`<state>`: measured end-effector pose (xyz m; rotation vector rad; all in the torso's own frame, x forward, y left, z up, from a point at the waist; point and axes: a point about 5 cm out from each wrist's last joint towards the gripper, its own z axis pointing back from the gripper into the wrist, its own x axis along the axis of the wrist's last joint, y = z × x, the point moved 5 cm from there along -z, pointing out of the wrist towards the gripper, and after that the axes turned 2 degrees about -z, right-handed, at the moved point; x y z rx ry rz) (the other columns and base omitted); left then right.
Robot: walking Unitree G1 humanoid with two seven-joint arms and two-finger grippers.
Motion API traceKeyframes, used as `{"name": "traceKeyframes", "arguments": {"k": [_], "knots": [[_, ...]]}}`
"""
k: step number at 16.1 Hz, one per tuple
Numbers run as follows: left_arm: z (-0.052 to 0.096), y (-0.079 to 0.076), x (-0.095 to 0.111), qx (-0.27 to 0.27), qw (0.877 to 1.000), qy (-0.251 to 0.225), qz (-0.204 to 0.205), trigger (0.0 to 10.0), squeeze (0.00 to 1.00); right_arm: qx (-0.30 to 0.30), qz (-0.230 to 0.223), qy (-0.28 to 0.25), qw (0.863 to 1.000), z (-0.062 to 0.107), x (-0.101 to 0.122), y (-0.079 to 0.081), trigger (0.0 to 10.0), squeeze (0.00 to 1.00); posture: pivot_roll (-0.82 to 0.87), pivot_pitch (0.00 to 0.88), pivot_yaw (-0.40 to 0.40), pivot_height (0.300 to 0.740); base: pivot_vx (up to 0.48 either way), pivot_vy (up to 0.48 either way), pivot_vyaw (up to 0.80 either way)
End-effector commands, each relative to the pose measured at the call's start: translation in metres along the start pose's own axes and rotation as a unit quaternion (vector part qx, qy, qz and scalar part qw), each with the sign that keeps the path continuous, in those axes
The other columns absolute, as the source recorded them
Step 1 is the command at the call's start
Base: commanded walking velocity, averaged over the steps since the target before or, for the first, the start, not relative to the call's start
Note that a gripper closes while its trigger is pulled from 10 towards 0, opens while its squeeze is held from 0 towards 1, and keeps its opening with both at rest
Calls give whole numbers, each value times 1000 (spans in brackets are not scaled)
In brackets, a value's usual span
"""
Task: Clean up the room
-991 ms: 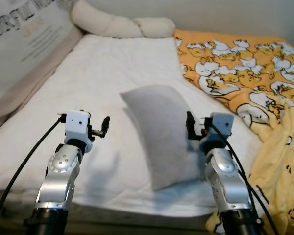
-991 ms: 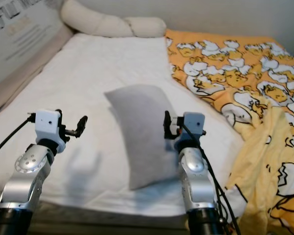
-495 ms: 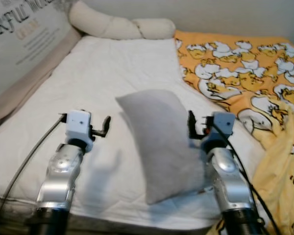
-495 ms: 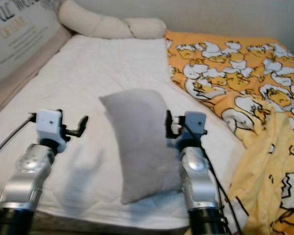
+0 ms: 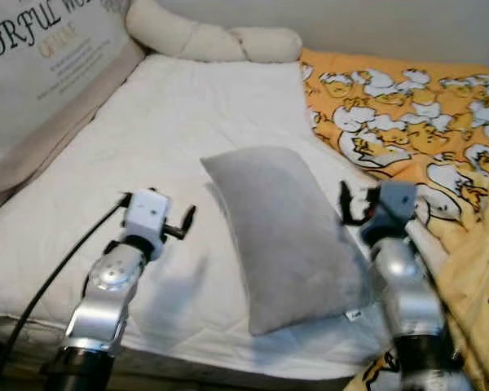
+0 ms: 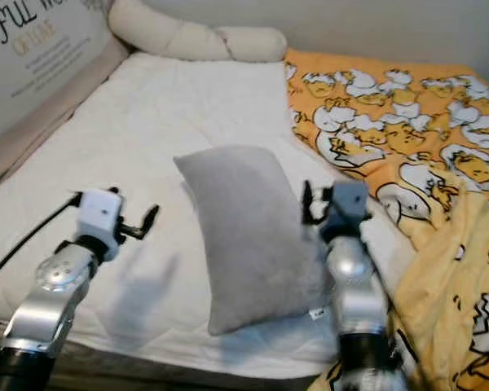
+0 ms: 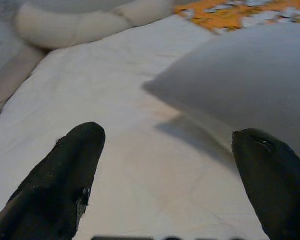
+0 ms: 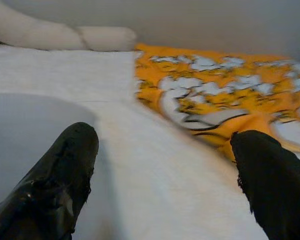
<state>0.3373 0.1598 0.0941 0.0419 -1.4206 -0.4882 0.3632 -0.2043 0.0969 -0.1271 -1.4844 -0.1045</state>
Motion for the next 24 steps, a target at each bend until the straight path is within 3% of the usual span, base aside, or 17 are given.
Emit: {"name": "traceKeyframes", "arguments": {"k": [1, 3, 4, 5, 7, 10, 12, 14, 16, 17, 21, 23, 24], "knots": [[-11, -7, 3, -29, 999, 8, -37, 10000, 0, -24, 31, 29, 999, -11, -6, -20, 10000, 0, 79, 0, -12, 740, 0, 0, 0], [-26, -16, -6, -63, 993, 41, -96, 10000, 0, -23, 102, 79, 991, -23, -19, -36, 10000, 0, 84, 0, -15, 740, 0, 0, 0], [-42, -29, -18, -102, 979, 80, -155, 10000, 0, -9, 172, 119, 978, -26, -32, -46, 10000, 0, 78, 0, -11, 740, 0, 0, 0], [-45, -32, -20, -109, 976, 88, -165, 10000, 0, -4, 179, 126, 976, -26, -35, -47, 10000, 0, 76, 0, -9, 740, 0, 0, 0], [-57, -50, -31, -136, 962, 129, -199, 10000, 0, 35, 201, 160, 966, -22, -51, -37, 10000, 0, 68, 0, -5, 740, 0, 0, 0], [-59, -78, -48, -195, 935, 175, -237, 10000, 0, 125, 184, 174, 959, -16, -66, 5, 10000, 0, 33, 0, 15, 740, 0, 0, 0], [-59, -93, -51, -217, 931, 181, -231, 10000, 0, 220, 124, 169, 953, -7, -66, 47, 10000, 0, 34, 0, 24, 740, 0, 0, 0], [-65, -109, -35, -226, 948, 145, -169, 10000, 0, 273, 60, 163, 946, 2, -60, 71, 10000, 0, 43, 0, 29, 740, 0, 0, 0], [-75, -102, -14, -194, 970, 108, -95, 10000, 0, 294, 4, 158, 943, 12, -53, 86, 10000, 0, 39, 0, 31, 740, 0, 0, 0], [-77, -91, -11, -181, 974, 104, -89, 10000, 0, 310, -15, 153, 938, 19, -49, 90, 10000, 0, 41, 0, 28, 740, 0, 0, 0], [-66, -78, -10, -208, 971, 85, -85, 10000, 0, 331, -40, 156, 930, 45, -44, 76, 10000, 0, 49, 0, 11, 740, 0, 0, 0], [-49, -75, -26, -226, 965, 92, -91, 10000, 0, 298, -23, 191, 935, 57, -64, 48, 10000, 0, 50, 0, 7, 740, 0, 0, 0], [-47, -75, -29, -227, 965, 95, -88, 10000, 0, 289, -18, 198, 937, 58, -68, 42, 10000, 0, 51, 0, 5, 740, 0, 0, 0]]}}
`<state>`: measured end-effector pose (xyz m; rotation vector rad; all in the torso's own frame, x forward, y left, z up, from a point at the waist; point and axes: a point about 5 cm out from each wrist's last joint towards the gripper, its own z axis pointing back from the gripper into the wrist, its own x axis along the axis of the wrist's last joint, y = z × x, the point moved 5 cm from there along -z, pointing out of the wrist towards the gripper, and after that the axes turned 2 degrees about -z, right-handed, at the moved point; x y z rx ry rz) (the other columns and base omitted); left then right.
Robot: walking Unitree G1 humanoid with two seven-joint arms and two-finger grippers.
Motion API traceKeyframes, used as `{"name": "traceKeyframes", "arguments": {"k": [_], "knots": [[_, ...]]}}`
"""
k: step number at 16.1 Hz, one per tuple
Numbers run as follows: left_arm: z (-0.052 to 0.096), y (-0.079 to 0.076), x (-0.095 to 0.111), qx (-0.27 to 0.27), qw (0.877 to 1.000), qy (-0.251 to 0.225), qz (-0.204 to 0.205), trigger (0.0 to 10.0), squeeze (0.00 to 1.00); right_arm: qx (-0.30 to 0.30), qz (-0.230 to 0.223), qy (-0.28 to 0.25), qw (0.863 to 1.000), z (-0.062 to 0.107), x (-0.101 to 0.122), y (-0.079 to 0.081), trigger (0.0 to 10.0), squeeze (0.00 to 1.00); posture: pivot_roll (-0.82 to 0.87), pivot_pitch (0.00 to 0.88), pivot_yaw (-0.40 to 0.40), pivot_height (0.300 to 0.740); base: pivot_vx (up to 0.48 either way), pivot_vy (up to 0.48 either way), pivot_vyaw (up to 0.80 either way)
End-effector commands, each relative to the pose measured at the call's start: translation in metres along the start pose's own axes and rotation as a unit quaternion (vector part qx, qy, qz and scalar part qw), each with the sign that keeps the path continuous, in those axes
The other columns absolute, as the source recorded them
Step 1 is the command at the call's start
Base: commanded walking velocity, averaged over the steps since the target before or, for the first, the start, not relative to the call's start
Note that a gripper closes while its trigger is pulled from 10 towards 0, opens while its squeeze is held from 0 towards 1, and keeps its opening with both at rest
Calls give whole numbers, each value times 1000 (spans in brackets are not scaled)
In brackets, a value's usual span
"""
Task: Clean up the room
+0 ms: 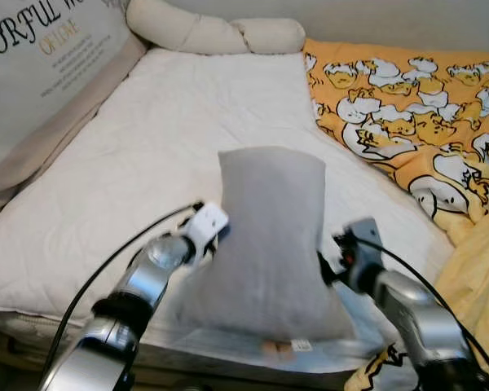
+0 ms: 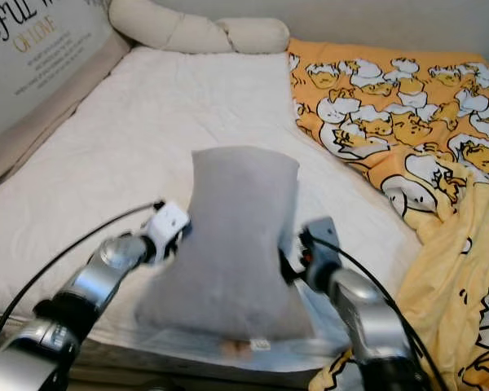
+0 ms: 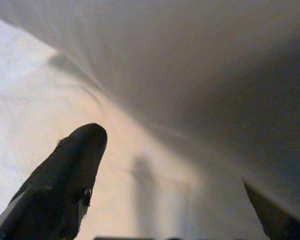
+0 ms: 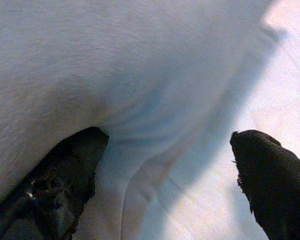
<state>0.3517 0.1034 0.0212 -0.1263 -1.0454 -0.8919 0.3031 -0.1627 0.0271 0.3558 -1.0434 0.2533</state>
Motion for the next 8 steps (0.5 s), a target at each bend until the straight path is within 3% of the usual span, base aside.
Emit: {"name": "traceKeyframes", "arguments": {"k": [1, 2, 3, 5, 7, 8], "knots": [[0, -1, 14, -10, 1000, -24, 0, 10000, 0, -10, -2, 1, 1000, 2, 2, -4, 10000, 0, 54, 0, 0, 740, 0, 0, 0], [2, 0, 9, -8, 1000, -19, 13, 10000, 0, -12, -11, 3, 1000, 5, -1, -8, 10000, 263, 55, 0, -1, 740, 0, 0, 0], [6, 10, -1, 2, 999, -8, 43, 10000, 1000, -19, -28, 3, 999, 10, -3, -18, 10000, 1000, 56, 0, -2, 740, 0, 0, 0], [18, 38, -24, 47, 995, 18, 88, 10000, 1000, -41, -52, -5, 998, 19, -3, -39, 10000, 1000, 52, 0, 3, 740, 0, 0, 0], [32, 66, -39, 95, 983, 14, 155, 10000, 1000, -68, -99, -24, 992, 22, -2, -63, 10000, 1000, 53, 0, 6, 740, 0, 0, 0], [35, 71, -43, 105, 977, 10, 186, 10000, 1000, -75, -120, -31, 989, 21, -2, -70, 10000, 1000, 55, 0, 5, 740, 0, 0, 0]]}}
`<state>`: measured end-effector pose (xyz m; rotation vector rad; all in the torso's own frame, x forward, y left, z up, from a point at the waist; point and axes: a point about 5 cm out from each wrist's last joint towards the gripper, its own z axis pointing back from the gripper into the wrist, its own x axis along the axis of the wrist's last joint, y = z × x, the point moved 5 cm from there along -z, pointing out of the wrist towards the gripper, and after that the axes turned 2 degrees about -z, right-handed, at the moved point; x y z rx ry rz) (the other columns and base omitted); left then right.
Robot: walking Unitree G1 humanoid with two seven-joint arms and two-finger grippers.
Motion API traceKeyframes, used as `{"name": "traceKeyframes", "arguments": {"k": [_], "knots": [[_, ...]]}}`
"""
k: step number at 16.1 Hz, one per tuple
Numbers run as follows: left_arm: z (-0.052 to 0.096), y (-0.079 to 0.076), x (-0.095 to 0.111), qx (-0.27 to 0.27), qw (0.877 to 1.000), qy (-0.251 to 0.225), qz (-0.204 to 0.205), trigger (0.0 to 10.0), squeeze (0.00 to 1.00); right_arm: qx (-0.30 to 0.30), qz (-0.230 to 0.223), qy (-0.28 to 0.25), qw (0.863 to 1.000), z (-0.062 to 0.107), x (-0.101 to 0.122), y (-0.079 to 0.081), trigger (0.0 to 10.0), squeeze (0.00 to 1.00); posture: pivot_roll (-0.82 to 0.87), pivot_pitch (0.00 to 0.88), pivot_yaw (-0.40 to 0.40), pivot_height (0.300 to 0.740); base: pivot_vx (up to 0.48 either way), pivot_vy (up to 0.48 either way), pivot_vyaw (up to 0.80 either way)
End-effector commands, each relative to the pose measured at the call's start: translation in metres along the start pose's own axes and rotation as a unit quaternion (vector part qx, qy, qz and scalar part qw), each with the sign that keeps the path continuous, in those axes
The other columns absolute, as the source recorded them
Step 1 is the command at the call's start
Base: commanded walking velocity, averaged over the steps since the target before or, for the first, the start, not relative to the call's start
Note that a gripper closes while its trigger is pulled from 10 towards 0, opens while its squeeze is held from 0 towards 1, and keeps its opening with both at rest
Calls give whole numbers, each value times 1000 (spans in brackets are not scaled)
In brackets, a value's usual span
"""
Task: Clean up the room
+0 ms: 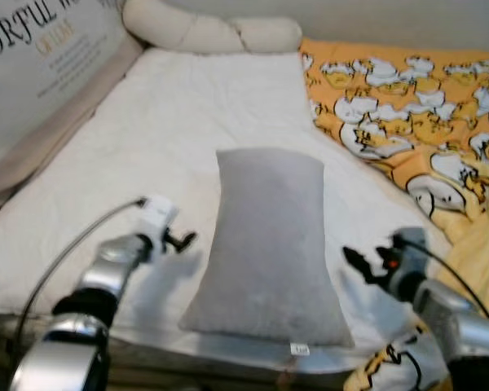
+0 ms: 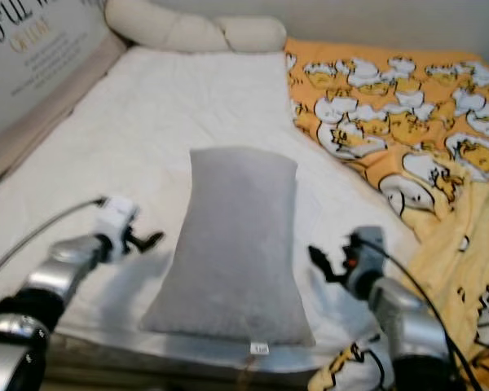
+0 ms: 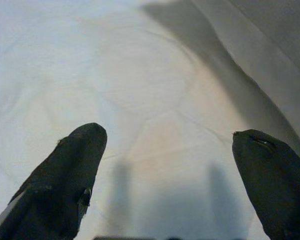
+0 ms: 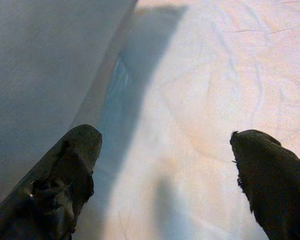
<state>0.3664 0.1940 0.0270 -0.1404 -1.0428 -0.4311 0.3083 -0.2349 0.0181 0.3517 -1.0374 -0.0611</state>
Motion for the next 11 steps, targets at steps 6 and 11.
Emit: {"name": "traceKeyframes", "arguments": {"k": [6, 11], "knots": [[-11, -34, 27, -111, 955, -100, 257, 10000, 1000, 70, -218, -79, 970, -11, 12, 1, 10000, 1000, 64, 0, 17, 740, 0, 0, 0], [-22, -84, 26, -189, 917, -96, 337, 10000, 1000, 194, -326, -120, 917, -19, 21, 44, 10000, 1000, 51, 0, 33, 740, 0, 0, 0]]}}
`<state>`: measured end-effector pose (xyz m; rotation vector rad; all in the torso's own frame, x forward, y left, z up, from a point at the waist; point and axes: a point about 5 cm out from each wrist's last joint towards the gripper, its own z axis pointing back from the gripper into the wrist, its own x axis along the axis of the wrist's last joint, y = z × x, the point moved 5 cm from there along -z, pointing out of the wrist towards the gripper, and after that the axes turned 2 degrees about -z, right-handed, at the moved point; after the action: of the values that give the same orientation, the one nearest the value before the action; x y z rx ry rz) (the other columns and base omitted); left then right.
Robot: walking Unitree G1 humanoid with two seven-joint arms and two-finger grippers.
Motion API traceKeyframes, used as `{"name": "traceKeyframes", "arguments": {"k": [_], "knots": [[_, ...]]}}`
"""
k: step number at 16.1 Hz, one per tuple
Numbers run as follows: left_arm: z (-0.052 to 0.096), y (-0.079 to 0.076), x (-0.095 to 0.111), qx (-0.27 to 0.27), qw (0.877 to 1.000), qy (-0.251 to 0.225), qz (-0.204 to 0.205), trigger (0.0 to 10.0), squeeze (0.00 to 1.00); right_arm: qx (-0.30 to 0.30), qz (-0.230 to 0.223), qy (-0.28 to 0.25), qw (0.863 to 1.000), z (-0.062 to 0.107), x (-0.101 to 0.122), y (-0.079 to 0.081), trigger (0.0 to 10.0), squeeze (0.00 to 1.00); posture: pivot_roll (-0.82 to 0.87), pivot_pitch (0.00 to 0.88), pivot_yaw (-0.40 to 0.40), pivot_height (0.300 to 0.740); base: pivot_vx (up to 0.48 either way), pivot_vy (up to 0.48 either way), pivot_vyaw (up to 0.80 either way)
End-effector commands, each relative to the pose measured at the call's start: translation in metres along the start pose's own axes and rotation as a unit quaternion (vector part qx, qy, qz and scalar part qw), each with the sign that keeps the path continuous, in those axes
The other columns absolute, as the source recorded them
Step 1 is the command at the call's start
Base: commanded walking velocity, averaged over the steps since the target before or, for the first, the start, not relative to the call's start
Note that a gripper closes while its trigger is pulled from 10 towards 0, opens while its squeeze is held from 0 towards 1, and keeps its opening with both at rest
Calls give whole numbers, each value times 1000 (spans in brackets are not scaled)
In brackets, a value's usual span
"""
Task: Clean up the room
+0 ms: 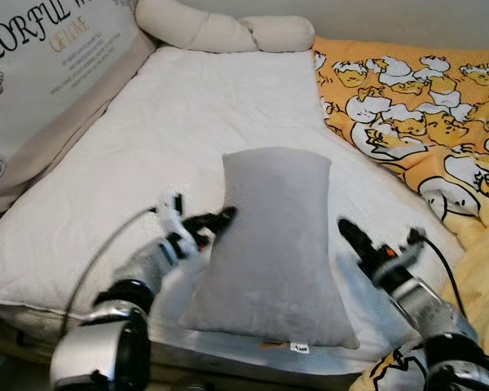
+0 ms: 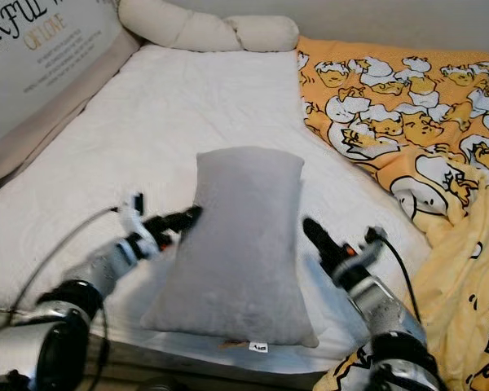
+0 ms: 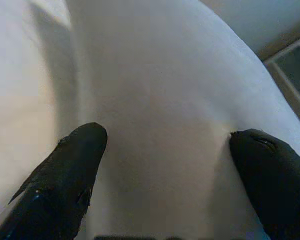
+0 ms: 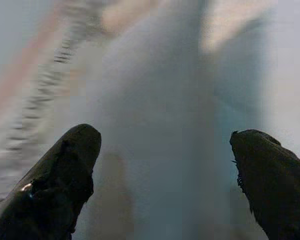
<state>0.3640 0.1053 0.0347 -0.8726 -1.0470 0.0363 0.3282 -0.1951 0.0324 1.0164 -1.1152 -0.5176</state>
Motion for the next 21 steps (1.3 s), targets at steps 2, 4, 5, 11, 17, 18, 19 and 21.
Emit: {"name": "traceKeyframes", "arguments": {"k": [2, 4, 5, 11, 17, 18, 19, 21], "knots": [[0, -2, -16, -9, 999, 33, -9, 10000, 1000, 46, -11, 31, 998, -3, -12, 13, 10000, 1000, 51, 0, 33, 740, 0, 0, 0], [1, -4, -20, -20, 999, 41, -5, 10000, 980, 57, 2, 97, 994, -3, -36, 16, 10000, 1000, 41, 0, 35, 740, 0, 0, 0], [1, -9, -20, -41, 998, 43, -3, 10000, 227, 36, 24, 145, 988, 0, -52, 9, 10000, 863, 42, 0, 34, 740, 0, 0, 0], [0, -29, -30, -116, 991, 62, -16, 5490, 0, -2, 66, 207, 976, -3, -76, -2, 4314, 0, 50, 0, 24, 740, 0, 0, 0], [1, -31, -45, -127, 978, 127, -101, 0, 0, -22, 86, 196, 977, -6, -77, -6, 0, 0, 47, 0, 20, 740, 0, 0, 0], [-1, -33, -41, -127, 979, 121, -102, 0, 0, -24, 101, 196, 975, -9, -77, -4, 0, 0, 47, 0, 18, 740, 0, 0, 0], [-3, -35, -38, -128, 979, 120, -107, 0, 0, -21, 119, 193, 974, -13, -76, 0, 0, 0, 47, 0, 18, 740, 0, 0, 0], [-6, -34, -36, -112, 978, 126, -124, 0, 0, -23, 160, 170, 972, -21, -70, 6, 0, 0, 52, 0, 13, 740, 0, 0, 0]]}}
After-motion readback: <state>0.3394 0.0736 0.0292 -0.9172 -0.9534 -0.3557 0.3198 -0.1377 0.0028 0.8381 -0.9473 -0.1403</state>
